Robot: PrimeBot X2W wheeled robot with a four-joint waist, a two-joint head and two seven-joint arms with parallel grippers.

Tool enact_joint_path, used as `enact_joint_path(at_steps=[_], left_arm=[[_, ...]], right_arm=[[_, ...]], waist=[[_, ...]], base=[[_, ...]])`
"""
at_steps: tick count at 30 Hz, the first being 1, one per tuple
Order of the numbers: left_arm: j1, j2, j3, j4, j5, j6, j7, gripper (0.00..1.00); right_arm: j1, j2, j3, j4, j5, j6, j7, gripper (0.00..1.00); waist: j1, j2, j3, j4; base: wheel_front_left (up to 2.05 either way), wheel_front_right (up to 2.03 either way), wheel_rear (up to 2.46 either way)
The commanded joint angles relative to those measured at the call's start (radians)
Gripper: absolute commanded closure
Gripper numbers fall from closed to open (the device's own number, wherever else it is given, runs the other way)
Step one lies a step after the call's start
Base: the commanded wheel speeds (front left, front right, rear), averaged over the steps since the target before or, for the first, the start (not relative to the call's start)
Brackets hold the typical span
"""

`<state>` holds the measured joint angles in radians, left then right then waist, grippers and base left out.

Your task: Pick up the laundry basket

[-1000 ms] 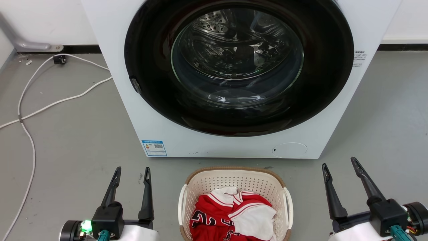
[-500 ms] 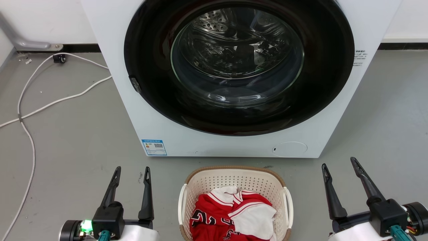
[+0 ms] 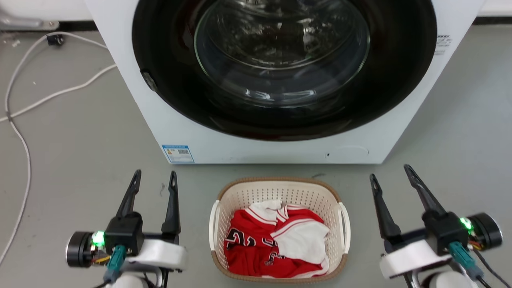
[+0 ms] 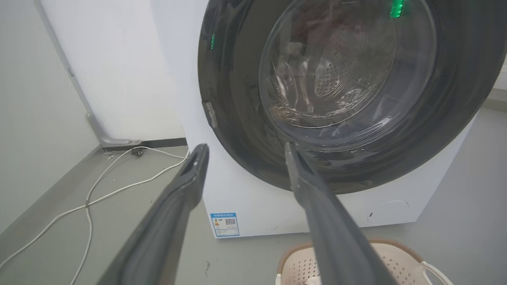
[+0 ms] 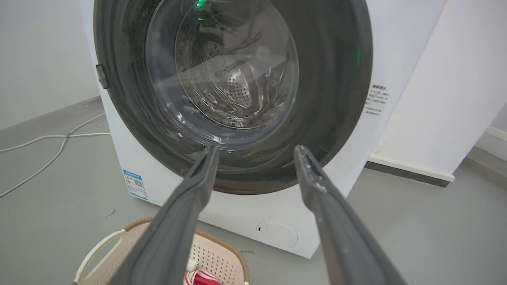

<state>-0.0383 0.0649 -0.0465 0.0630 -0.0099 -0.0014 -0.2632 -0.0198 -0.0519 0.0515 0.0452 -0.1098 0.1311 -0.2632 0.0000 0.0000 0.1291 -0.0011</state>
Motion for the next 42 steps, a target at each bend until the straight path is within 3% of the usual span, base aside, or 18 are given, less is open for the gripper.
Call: enact_joint_path(at_steps=[1, 7, 21, 28, 42], left_arm=[[-0.051, 0.010, 0.003, 0.025, 0.000, -0.013, -0.003, 0.00], [-0.166, 0.026, 0.004, 0.111, 0.003, -0.041, -0.002, 0.00], [-0.469, 0.077, -0.031, 0.521, 0.005, -0.100, -0.002, 0.00], [-0.602, 0.083, -0.077, 0.736, 0.017, -0.112, -0.003, 0.00], [-0.810, 0.070, -0.158, 0.994, 0.026, -0.123, -0.002, 0.00]], right_arm=[[-0.053, 0.003, 0.014, 0.024, -0.016, -0.001, -0.002, 0.00], [-0.164, 0.003, 0.025, 0.115, -0.050, -0.001, -0.002, 0.00], [-0.429, 0.003, 0.024, 0.460, -0.112, -0.001, -0.002, 0.00], [-0.529, 0.002, 0.042, 0.638, -0.123, -0.001, -0.002, 0.00], [-0.699, 0.002, 0.056, 0.860, -0.145, -0.001, -0.002, 0.00]], waist=[[0.0000, 0.0000, 0.061, -0.009], [0.0000, 0.0000, 0.165, -0.014], [0.0000, 0.0000, 0.424, -0.048], [0.0000, 0.0000, 0.526, -0.051], [0.0000, 0.0000, 0.703, -0.048]], base=[[0.00, 0.00, 0.00], [0.00, 0.00, 0.00], [0.00, 0.00, 0.00], [0.00, 0.00, 0.00], [0.00, 0.00, 0.00]])
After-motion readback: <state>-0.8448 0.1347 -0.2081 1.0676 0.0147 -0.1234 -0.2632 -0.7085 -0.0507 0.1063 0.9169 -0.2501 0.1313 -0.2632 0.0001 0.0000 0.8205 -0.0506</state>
